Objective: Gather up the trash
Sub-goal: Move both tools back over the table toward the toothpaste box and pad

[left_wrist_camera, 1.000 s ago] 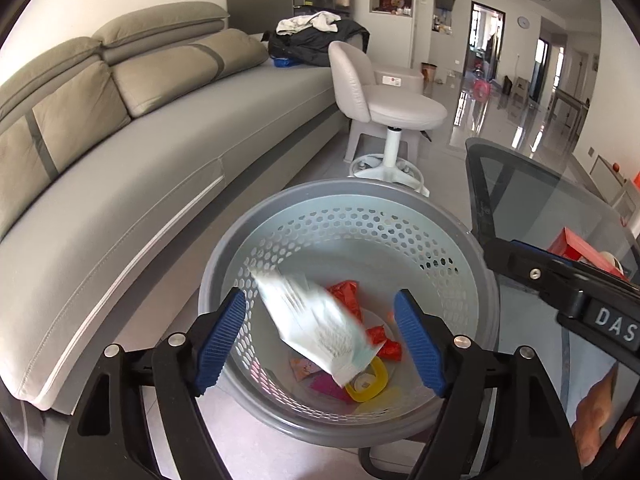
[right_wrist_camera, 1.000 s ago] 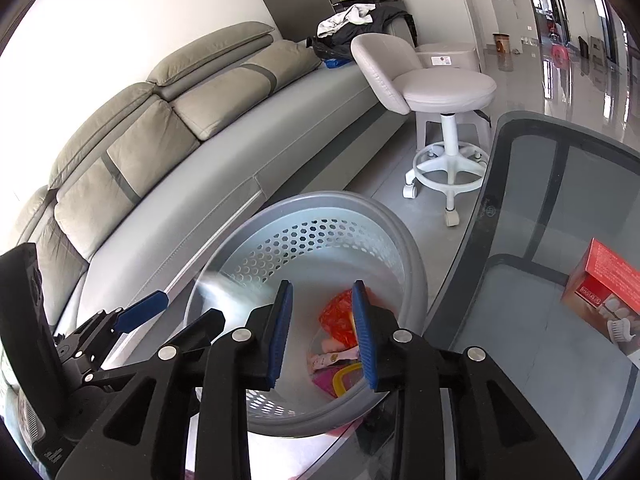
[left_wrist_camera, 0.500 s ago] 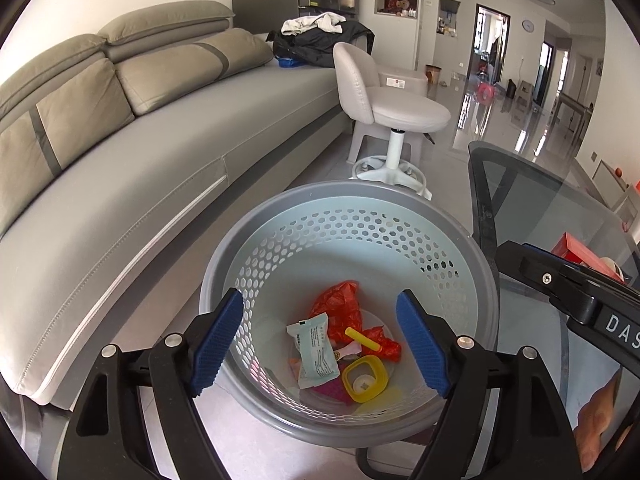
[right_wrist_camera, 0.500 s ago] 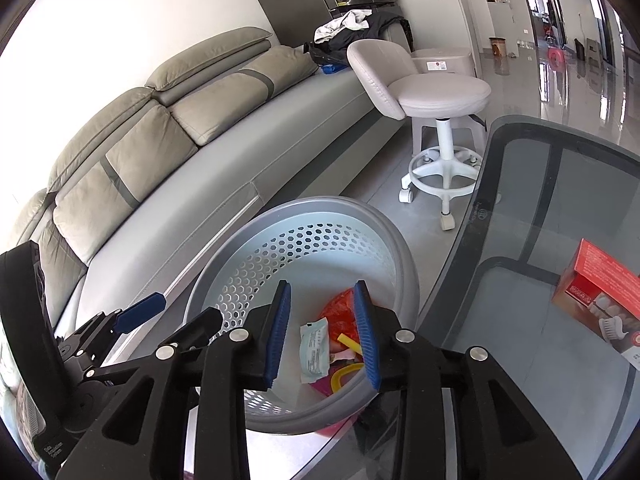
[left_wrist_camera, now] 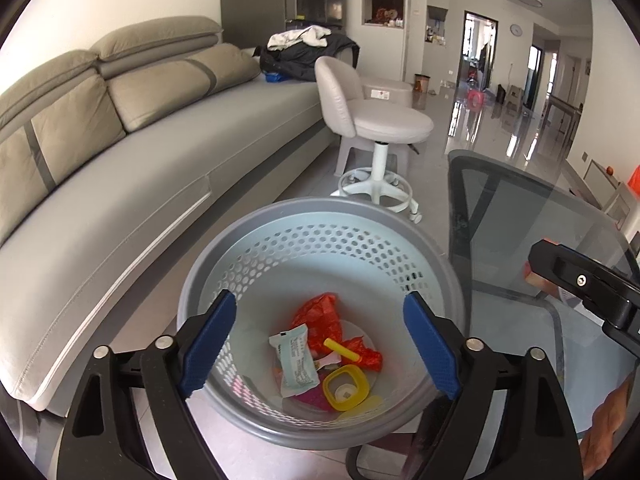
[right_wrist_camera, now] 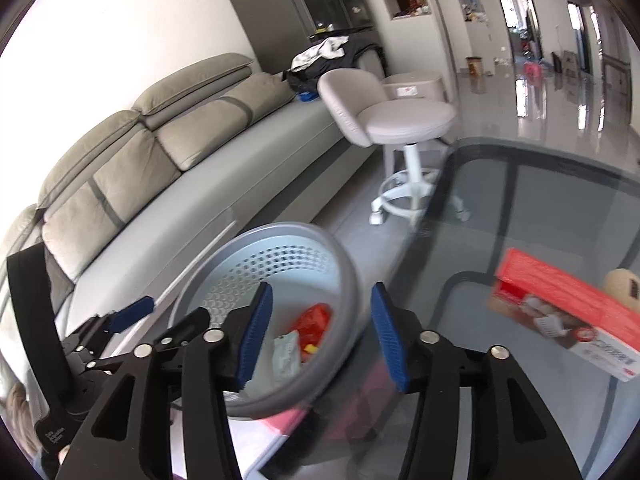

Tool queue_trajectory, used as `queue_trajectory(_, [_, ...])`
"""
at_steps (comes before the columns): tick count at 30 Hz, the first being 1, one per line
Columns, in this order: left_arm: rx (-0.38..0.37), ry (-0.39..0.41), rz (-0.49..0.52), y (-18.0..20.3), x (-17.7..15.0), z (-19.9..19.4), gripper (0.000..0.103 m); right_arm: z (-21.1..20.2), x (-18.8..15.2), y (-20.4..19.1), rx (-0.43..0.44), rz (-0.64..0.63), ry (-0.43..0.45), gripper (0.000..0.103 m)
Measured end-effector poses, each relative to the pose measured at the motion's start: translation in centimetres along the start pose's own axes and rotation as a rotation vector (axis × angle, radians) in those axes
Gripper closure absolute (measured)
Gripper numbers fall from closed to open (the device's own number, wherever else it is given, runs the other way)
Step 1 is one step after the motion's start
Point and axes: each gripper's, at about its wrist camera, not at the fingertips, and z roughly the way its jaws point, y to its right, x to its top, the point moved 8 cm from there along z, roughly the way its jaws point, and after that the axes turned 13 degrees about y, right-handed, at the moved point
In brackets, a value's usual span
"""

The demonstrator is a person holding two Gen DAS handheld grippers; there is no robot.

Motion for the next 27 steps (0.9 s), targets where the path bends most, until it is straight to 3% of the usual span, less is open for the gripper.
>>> queue_trajectory(13, [-0.101, 0.046, 0.057, 6.9, 0.2, -1.7, 0.011, -5.8, 0.8, 8.3, -0.237, -0.027, 0.102, 0.031])
queue_trajectory(27, [-0.185, 0.032, 0.090, 14.1, -0.5, -1.8, 0.011, -10.8, -0.8, 20.1, -0.448, -0.014, 0.072, 0.029])
